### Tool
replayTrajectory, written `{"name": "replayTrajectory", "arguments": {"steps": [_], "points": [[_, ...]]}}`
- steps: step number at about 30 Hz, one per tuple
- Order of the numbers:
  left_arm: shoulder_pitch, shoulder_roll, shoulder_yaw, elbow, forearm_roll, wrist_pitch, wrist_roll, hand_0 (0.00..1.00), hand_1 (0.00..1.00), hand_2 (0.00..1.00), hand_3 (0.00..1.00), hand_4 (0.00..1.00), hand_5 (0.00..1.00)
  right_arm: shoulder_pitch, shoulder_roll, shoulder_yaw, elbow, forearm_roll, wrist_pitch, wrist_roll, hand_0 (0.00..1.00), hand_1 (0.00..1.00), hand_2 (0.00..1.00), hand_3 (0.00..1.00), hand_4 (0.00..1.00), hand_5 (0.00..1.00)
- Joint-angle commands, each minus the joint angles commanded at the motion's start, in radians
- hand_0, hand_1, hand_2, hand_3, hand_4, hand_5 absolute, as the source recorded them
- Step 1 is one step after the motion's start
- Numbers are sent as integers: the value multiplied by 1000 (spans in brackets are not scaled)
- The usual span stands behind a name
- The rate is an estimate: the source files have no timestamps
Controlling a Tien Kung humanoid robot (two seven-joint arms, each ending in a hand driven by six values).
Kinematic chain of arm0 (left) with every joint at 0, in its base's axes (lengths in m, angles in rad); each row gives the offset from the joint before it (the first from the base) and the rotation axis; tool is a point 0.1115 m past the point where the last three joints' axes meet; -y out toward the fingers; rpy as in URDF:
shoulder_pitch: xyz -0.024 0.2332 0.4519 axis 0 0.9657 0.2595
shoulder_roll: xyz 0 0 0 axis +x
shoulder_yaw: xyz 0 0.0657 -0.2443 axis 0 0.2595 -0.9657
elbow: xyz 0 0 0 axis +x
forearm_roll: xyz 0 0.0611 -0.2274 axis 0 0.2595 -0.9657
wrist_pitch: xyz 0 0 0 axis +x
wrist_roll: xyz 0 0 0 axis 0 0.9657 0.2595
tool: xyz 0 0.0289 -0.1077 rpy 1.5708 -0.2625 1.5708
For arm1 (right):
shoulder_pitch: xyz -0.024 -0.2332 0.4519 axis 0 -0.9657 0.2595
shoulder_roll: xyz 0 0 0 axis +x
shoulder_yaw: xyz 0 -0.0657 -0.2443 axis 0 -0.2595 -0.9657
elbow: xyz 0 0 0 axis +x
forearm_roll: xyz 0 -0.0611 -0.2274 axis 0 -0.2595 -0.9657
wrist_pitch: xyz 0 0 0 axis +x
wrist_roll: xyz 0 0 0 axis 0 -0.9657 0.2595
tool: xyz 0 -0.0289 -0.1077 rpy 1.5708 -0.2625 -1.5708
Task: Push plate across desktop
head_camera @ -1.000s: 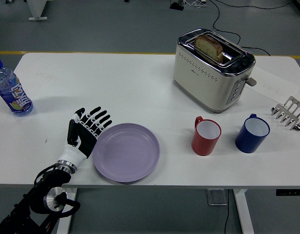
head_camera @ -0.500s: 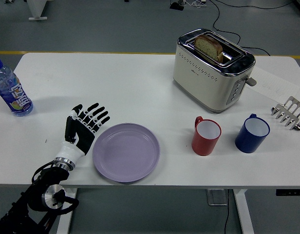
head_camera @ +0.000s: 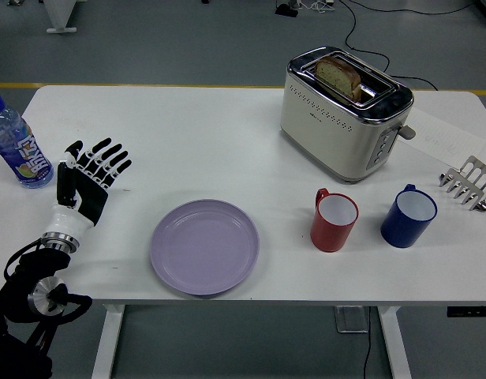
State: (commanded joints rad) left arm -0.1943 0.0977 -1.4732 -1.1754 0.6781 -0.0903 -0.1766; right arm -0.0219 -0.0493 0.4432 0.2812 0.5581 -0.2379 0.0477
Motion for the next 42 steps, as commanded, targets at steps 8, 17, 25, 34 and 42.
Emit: {"name": "replayTrajectory", "arguments": {"steps": [8,17,25,34,42], "points": [[5,88,-77,18,-1,10,-1,714,695,654,626,530,998,-4,3,6,-1,-3,-1,-2,591,522,605,622,377,572],[4,156,-156,56,26,46,-2,716,696,655,629,529,998,-1,3,-5,-1,17,4,3,591,522,604,622,377,569],[24,217,-171,63,292,158,-69,741,766,740,689,531,998,0,4,-3,-1,14,4,-1,591,522,605,622,375,570],[44,210,-190,86,322,205,-120,843,875,871,791,531,998,3,6,0,0,8,3,-4,592,523,605,622,375,572],[67,198,-208,94,327,218,-147,893,919,935,880,540,998,4,6,0,0,5,4,-5,591,523,608,622,373,573]]}}
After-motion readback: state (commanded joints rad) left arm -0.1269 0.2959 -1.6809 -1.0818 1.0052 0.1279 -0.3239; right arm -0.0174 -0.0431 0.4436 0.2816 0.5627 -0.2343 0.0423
